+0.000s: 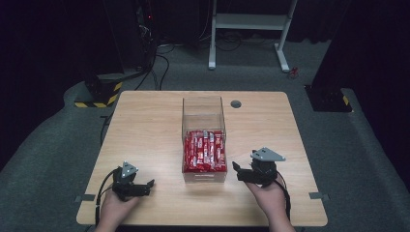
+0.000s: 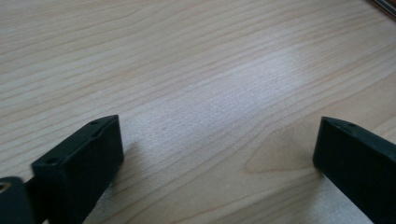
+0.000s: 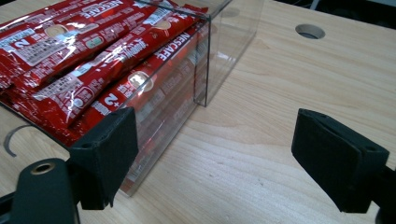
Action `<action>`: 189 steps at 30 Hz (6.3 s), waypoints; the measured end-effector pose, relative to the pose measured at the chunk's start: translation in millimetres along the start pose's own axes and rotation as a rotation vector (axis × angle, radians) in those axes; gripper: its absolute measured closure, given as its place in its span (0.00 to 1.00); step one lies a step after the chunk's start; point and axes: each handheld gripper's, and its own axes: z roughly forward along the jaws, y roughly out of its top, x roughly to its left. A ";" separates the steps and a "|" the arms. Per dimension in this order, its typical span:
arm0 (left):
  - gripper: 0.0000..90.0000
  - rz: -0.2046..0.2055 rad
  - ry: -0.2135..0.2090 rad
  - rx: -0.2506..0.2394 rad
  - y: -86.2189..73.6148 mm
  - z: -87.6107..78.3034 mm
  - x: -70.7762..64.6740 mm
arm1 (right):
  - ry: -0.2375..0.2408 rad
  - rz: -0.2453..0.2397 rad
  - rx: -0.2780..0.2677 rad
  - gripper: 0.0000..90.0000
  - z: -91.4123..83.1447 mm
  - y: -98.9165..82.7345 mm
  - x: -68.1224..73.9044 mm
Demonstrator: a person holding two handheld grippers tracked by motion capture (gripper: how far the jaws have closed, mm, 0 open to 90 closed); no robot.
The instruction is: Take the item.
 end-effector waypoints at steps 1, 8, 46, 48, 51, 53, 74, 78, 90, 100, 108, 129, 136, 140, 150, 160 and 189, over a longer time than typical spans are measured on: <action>0.05 -0.011 -0.004 -0.002 -0.2 0.1 -0.5 | 0.000 -0.003 0.000 0.17 -0.8 0.9 1.0; 0.05 -0.011 -0.007 -0.001 -0.2 0.1 -0.3 | 0.024 -0.006 -0.007 0.18 0.0 9.6 8.2; 0.04 -0.009 -0.012 -0.001 -1.0 -0.5 -0.7 | 0.052 -0.031 -0.033 0.30 15.5 34.6 50.7; 0.04 -0.009 -0.012 -0.001 -1.0 -0.5 -0.7 | 0.053 -0.033 -0.033 0.30 15.8 34.3 51.2; 0.04 -0.009 -0.012 -0.002 -1.0 -0.5 -0.7 | 0.063 -0.042 -0.032 0.34 17.3 32.6 53.4; 0.04 -0.009 -0.012 -0.002 -1.0 -0.5 -0.7 | 0.062 -0.046 -0.033 0.34 17.6 32.0 54.4; 0.04 -0.005 -0.016 0.000 -1.3 -1.0 -0.5 | 0.055 -0.047 -0.018 0.59 23.2 24.9 62.8; 0.04 -0.004 -0.016 0.000 -1.3 -1.0 -0.5 | 0.046 -0.051 -0.019 0.66 21.9 24.3 62.0; 0.04 -0.001 -0.018 0.001 -1.4 -1.2 -0.5 | 0.047 -0.015 -0.015 0.70 26.1 21.7 64.4; 0.05 -0.001 -0.019 -0.002 -1.6 -1.2 -0.7 | 0.021 -0.002 -0.022 0.82 27.8 21.4 65.8; 0.04 -0.001 -0.019 -0.002 -1.6 -1.2 -0.7 | 0.010 -0.009 -0.042 0.90 27.8 19.1 68.4; 0.05 -0.001 -0.019 -0.002 -1.6 -1.2 -0.7 | 0.022 -0.001 -0.080 0.98 19.3 19.7 68.1; 0.04 -0.001 -0.019 -0.002 -1.6 -1.2 -0.7 | 0.038 0.015 -0.084 0.98 14.7 18.3 67.8; 0.05 -0.002 -0.019 -0.003 -1.6 -1.2 -0.7 | 0.040 0.015 -0.089 0.98 11.7 17.3 68.3; 0.04 -0.001 -0.019 -0.002 -1.6 -1.2 -0.7 | 0.042 0.028 -0.096 0.98 6.3 11.7 70.2; 0.04 -0.001 -0.019 -0.002 -1.6 -1.2 -0.7 | 0.049 0.032 -0.101 0.98 1.6 10.5 70.6; 0.04 -0.001 -0.019 -0.002 -1.6 -1.1 -0.7 | 0.050 0.037 -0.158 0.98 -13.0 13.3 66.1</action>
